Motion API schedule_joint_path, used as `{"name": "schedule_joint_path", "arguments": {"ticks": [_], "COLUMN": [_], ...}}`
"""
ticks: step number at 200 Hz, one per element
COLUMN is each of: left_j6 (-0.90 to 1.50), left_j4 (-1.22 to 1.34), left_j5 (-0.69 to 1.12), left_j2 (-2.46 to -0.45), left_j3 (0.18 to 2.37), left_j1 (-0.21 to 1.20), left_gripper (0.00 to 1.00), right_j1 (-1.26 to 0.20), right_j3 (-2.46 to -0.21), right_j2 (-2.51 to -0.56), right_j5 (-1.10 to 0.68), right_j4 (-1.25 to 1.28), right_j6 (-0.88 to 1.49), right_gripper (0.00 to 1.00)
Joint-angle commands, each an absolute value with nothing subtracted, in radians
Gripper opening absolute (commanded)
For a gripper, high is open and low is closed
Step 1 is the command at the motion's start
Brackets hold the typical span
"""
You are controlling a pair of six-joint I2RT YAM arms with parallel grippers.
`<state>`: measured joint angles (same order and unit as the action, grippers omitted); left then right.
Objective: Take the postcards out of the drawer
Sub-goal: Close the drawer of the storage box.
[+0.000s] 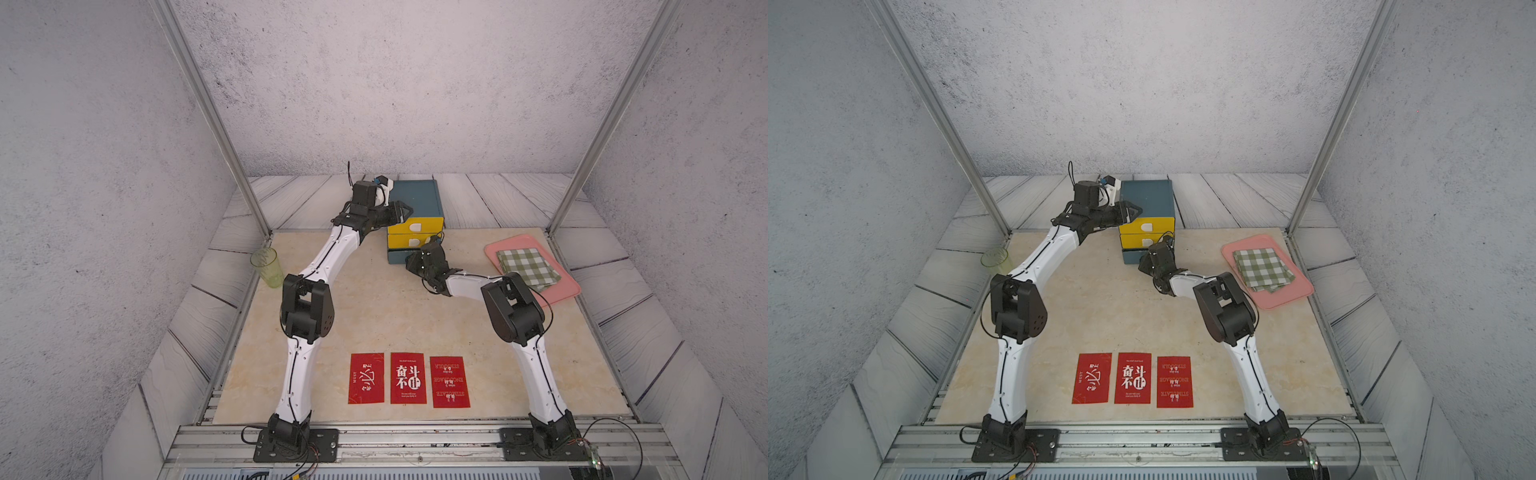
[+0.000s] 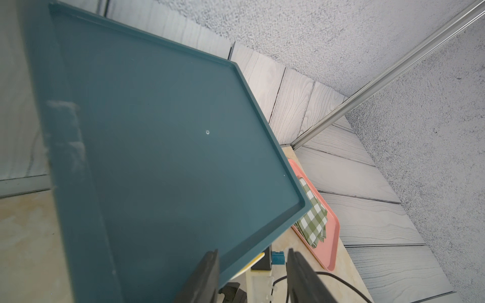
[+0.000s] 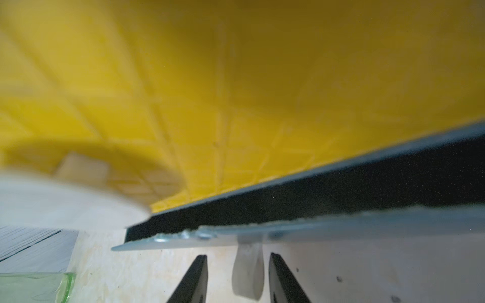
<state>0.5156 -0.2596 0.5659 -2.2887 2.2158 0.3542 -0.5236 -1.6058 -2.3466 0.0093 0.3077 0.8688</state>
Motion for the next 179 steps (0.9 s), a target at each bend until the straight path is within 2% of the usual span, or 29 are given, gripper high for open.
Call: {"name": "schedule_joint_path", "arguments": {"ticks": [1, 56, 86, 179], "left_j6": [0.502, 0.542, 0.541, 0.541], "left_j4": [-0.306, -0.275, -0.285, -0.281], "left_j5": [0.563, 0.557, 0.558, 0.573], "left_j2": [-2.261, -2.254, -2.252, -2.248], "left_j3": [2.18, 2.186, 2.186, 2.163], "left_j1": [0.348, 0.348, 0.348, 0.348], "left_gripper": [0.49, 0.5, 0.5, 0.5], "right_j1": [-0.501, -0.502, -0.496, -0.483], "right_j3": [-1.564, -1.452, -1.466, -1.608], "right_j2": [-2.359, -2.32, -2.357, -2.471], "right_j5": [0.015, -0.006, -0.013, -0.032], "right_j4": [0.353, 0.497, 0.554, 0.577], "right_j6": [0.891, 0.967, 1.057, 1.176], "right_gripper": [0.42, 0.41, 0.38, 0.37]}}
